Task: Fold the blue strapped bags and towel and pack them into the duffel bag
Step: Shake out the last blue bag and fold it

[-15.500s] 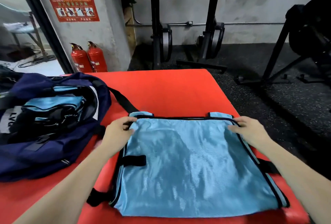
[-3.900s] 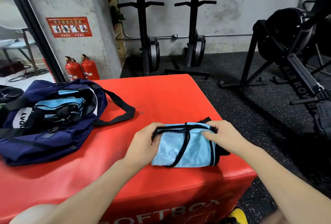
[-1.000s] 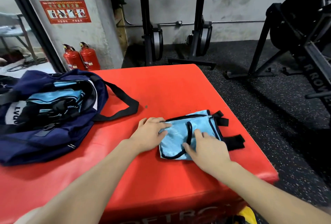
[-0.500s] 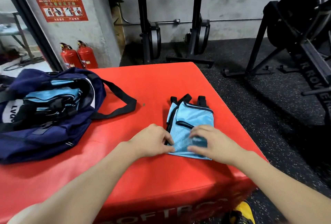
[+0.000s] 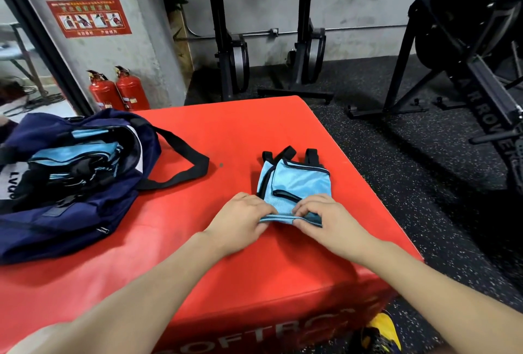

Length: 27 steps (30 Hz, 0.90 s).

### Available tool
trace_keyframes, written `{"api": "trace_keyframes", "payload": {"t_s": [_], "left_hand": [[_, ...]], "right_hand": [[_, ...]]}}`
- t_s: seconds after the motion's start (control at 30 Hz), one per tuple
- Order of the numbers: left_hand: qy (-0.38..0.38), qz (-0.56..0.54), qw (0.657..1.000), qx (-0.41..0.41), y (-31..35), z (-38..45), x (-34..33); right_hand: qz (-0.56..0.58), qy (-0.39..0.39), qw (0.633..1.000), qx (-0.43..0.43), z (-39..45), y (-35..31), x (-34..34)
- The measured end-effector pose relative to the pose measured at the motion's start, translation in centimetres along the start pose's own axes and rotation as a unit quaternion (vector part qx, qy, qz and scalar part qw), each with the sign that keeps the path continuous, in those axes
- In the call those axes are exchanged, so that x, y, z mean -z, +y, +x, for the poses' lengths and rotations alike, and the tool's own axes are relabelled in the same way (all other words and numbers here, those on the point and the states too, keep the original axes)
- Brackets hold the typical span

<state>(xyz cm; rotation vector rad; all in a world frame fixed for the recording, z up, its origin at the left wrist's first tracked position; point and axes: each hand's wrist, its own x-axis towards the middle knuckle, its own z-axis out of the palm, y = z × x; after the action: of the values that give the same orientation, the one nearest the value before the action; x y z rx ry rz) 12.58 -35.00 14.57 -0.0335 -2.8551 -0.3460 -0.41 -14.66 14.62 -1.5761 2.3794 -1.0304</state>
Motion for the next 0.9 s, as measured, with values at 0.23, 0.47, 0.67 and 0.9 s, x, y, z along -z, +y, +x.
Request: {"api": "trace_keyframes", "payload": {"t_s": [0.23, 0.47, 0.67, 0.9], "left_hand": [[0.074, -0.154, 0.981, 0.09, 1.0, 0.2, 1.2], [0.117, -0.183, 0.967, 0.136, 2.0, 0.2, 1.3], [0.154, -0.211, 0.95, 0.169, 1.6, 0.9, 0.3], [0.161, -0.291, 0.914, 0.233, 0.2, 1.9, -0.1]], "right_hand": [[-0.232, -0.055, 0.965, -0.113, -1.3, -0.6, 0.7], [-0.004, -0.003, 0.991, -0.132, -0.8, 1.0, 4.0], [0.107, 0.019, 0.979, -0.173, 0.0, 2.5, 3.9], [0.06, 0.08, 0.98, -0.171, 1.0, 3.4, 2.4]]}}
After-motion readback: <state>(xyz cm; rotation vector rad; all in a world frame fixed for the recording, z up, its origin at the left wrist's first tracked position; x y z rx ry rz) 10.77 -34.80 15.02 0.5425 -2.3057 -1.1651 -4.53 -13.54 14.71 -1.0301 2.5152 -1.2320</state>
